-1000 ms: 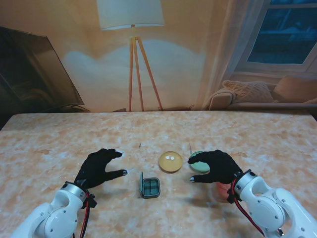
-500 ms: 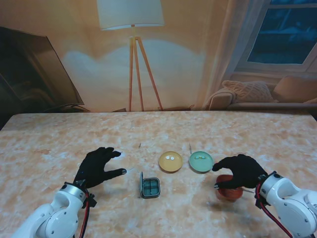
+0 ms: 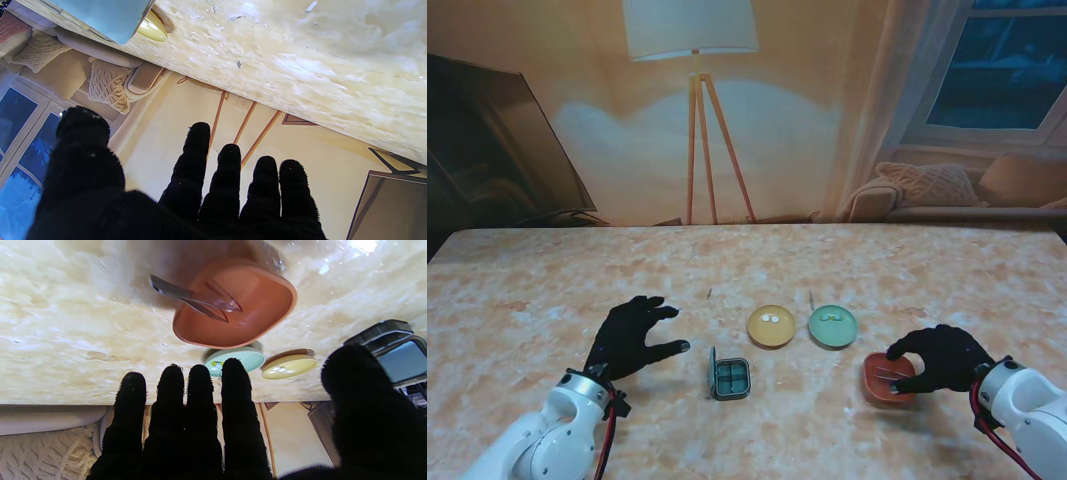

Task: Refill the pill box with tweezers

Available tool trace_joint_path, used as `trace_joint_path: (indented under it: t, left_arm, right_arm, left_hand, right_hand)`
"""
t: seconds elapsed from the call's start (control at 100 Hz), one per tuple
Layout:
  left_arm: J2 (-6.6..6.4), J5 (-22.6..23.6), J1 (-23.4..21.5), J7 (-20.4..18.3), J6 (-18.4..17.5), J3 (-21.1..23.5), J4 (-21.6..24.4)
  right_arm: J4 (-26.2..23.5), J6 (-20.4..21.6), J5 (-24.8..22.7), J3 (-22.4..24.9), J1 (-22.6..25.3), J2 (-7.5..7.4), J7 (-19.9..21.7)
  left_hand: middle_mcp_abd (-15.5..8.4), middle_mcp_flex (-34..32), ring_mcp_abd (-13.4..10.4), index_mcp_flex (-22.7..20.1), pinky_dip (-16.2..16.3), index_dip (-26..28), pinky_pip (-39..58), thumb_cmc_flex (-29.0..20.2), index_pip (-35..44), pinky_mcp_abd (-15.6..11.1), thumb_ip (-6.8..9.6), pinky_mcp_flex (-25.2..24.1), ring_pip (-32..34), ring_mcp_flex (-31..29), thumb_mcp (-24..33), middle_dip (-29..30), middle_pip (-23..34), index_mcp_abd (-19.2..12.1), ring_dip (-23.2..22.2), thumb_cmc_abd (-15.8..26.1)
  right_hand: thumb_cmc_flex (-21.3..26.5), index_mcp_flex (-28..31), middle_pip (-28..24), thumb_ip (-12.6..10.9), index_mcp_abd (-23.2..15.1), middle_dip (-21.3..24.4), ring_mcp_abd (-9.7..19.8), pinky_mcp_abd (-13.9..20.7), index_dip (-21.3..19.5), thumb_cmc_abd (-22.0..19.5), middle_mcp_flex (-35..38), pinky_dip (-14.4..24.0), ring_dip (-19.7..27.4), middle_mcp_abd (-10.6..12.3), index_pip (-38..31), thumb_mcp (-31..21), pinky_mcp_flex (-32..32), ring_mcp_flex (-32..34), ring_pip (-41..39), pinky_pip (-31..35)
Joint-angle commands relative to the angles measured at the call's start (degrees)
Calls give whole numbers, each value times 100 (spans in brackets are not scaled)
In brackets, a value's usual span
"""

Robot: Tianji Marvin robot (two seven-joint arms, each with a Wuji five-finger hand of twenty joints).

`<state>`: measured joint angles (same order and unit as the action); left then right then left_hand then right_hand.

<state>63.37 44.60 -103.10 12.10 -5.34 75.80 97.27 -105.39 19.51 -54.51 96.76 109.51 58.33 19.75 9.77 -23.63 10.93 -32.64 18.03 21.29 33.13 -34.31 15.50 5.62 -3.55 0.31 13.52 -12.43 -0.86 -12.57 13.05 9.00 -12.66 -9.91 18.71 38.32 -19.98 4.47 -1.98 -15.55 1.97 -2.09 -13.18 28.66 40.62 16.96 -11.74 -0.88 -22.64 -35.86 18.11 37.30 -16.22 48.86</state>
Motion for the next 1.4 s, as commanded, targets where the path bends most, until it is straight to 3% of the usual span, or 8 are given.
trace_joint_path:
  t: [0.0, 0.2, 0.25, 0.3, 0.36, 0.84, 1.09, 1.39]
  left_arm:
    - [41, 20, -5, -26, -25, -30, -20]
    - [63, 23, 25, 140, -52, -105, -126]
    - [69, 13, 35, 181, -66, -122, -160]
    - [74, 5, 46, 216, -76, -138, -194]
    - [78, -9, 54, 233, -83, -150, -224]
    - [105, -124, 137, 337, -143, -261, -401]
    - [117, -168, 152, 392, -177, -287, -472]
    - [129, -213, 157, 437, -199, -280, -566]
  right_arm:
    - [132, 19, -72, -18, 44, -2, 55]
    - [402, 76, -389, -113, -98, -7, -175]
    - [464, 68, -426, -141, -133, -6, -229]
    - [513, 53, -444, -165, -162, -7, -254]
    - [582, 48, -491, -195, -204, -8, -308]
    - [1129, 43, -725, -508, -452, -19, -739]
    - [1367, -61, -884, -741, -559, -7, -1136]
    - [1545, -172, -1009, -960, -650, 1, -1468]
  left_hand:
    - [-133, 55, -134, -117, -67, 75, 25, 93, 122, -221, 80, -70, 7, 65, -53, 15, 27, -111, 61, 157]
    - [-153, -22, -140, -142, -38, 100, 85, 56, 231, -204, 83, -52, 42, 0, -46, -9, 67, -131, 42, 187]
    - [-163, -43, -150, -149, -30, 106, 101, 54, 260, -214, 83, -49, 53, -21, -46, -16, 80, -139, 36, 212]
    - [-180, -67, -149, -158, -22, 112, 118, 41, 292, -205, 83, -44, 65, -46, -47, -23, 92, -147, 30, 215]
    - [-180, -84, -157, -170, -13, 119, 138, 33, 329, -202, 83, -43, 73, -60, -49, -29, 101, -152, 24, 224]
    - [-215, -159, -162, -187, 29, 116, 228, -10, 497, -168, 87, -27, 106, -152, -57, -56, 134, -181, 1, 316]
    - [-220, -201, -173, -204, 49, 116, 272, -38, 572, -176, 86, -27, 123, -183, -65, -68, 153, -198, -12, 347]
    - [-218, -255, -170, -251, 68, 117, 315, -85, 659, -174, 87, -16, 150, -226, -63, -86, 182, -191, -28, 358]
  right_hand:
    - [92, 46, -65, 110, -105, -278, 127, 116, -84, 25, 108, 64, -136, 136, -42, -71, -11, 80, -74, 112]
    - [117, 82, -221, 162, -195, -386, 136, 158, -116, 61, 139, 35, -202, 167, -139, -382, 26, 123, -194, 277]
    - [5, 88, -241, 226, -203, -389, 138, 157, -105, 250, 146, -26, -209, 175, -174, -910, 28, 140, -203, 327]
    - [-439, 96, -261, 426, -212, -388, 147, 168, -82, 896, 151, -89, -213, 189, -213, -2368, 25, 154, -211, 381]
    - [-580, 111, -283, 503, -222, -393, 146, 181, -79, 1086, 175, -100, -218, 197, -234, -2790, 38, 173, -222, 403]
    - [-546, 209, -475, 550, -274, -447, 107, 231, -90, 1187, 361, -22, -304, 204, -395, -3047, 244, 367, -411, 717]
    - [-370, 331, -818, 530, -253, -558, -72, 407, -63, 1083, 544, 210, -650, 114, -642, -3023, 566, 476, -1116, 1461]
    - [-43, 606, -1161, 470, -285, -654, -270, 934, -85, 890, 856, 681, -1065, -6, -920, -2995, 1082, 666, -2059, 2574]
